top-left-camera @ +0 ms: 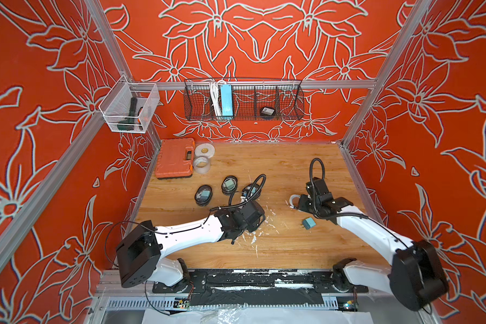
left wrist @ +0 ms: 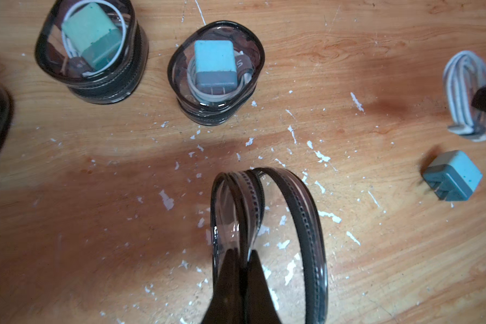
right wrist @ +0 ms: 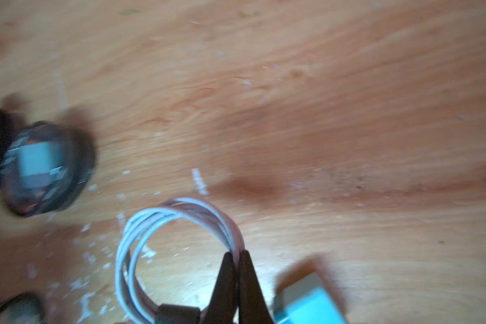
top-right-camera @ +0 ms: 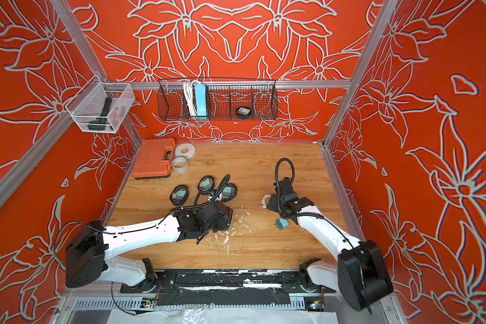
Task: Pack away charging kits
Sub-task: Pick up the charging cable from the center of the board, then place the charging cable in the storage bag.
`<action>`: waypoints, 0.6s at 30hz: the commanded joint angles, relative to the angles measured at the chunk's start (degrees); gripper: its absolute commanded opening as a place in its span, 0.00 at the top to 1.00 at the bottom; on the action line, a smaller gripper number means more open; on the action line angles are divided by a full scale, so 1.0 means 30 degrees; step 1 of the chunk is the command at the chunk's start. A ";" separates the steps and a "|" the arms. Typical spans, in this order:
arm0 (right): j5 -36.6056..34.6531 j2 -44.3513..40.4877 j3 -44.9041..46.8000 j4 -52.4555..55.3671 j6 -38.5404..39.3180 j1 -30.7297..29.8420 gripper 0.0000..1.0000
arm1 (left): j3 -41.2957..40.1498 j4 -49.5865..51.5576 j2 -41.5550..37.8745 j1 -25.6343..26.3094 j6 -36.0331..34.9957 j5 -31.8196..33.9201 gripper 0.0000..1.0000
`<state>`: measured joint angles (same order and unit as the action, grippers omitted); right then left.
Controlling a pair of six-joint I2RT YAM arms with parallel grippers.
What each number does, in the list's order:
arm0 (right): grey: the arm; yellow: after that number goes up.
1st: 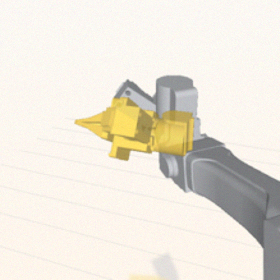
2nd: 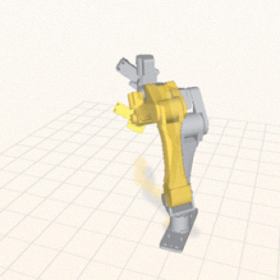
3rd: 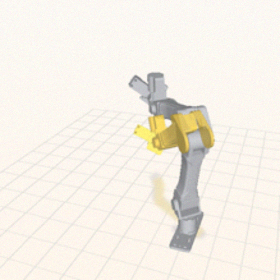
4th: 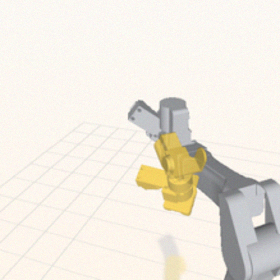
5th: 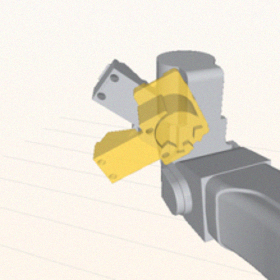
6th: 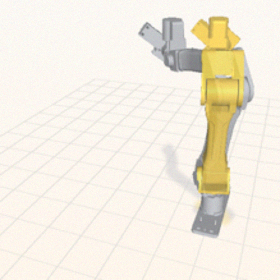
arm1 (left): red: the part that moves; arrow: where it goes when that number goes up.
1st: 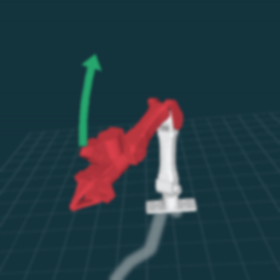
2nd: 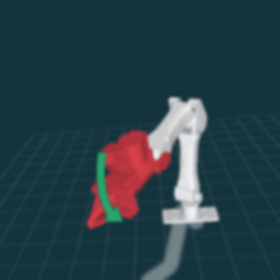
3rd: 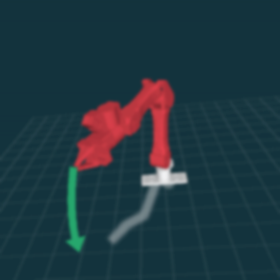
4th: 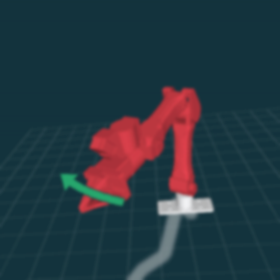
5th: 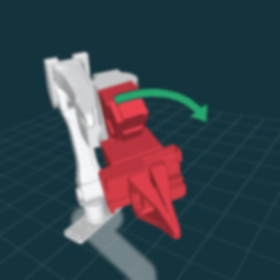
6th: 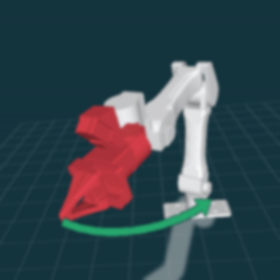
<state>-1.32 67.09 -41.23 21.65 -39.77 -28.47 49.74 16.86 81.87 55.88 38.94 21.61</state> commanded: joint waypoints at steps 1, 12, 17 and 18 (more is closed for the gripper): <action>0.0146 -0.0952 0.0255 -0.0516 -0.1520 -0.2820 1.00 | 0.0606 -0.1889 0.0856 0.0095 -0.0239 -0.0118 1.00; 0.0441 0.1055 -0.0991 -0.2681 -0.1927 -0.7086 1.00 | 0.0531 -0.3933 0.1342 0.0095 -0.0744 -0.0982 1.00; 0.0360 0.2664 -0.1263 -0.3163 -0.2029 -0.7283 1.00 | 0.0454 -0.4236 0.1035 0.0080 -0.0937 -0.1427 1.00; 0.0183 0.2839 -0.1285 -0.3158 -0.2104 -0.7268 1.00 | 0.0320 -0.4391 0.0857 0.0095 -0.0931 -0.1506 1.00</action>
<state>-0.03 74.28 -43.44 14.15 -44.56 -49.89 50.76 6.50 85.78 55.88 37.19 18.74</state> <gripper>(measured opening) 0.057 0.050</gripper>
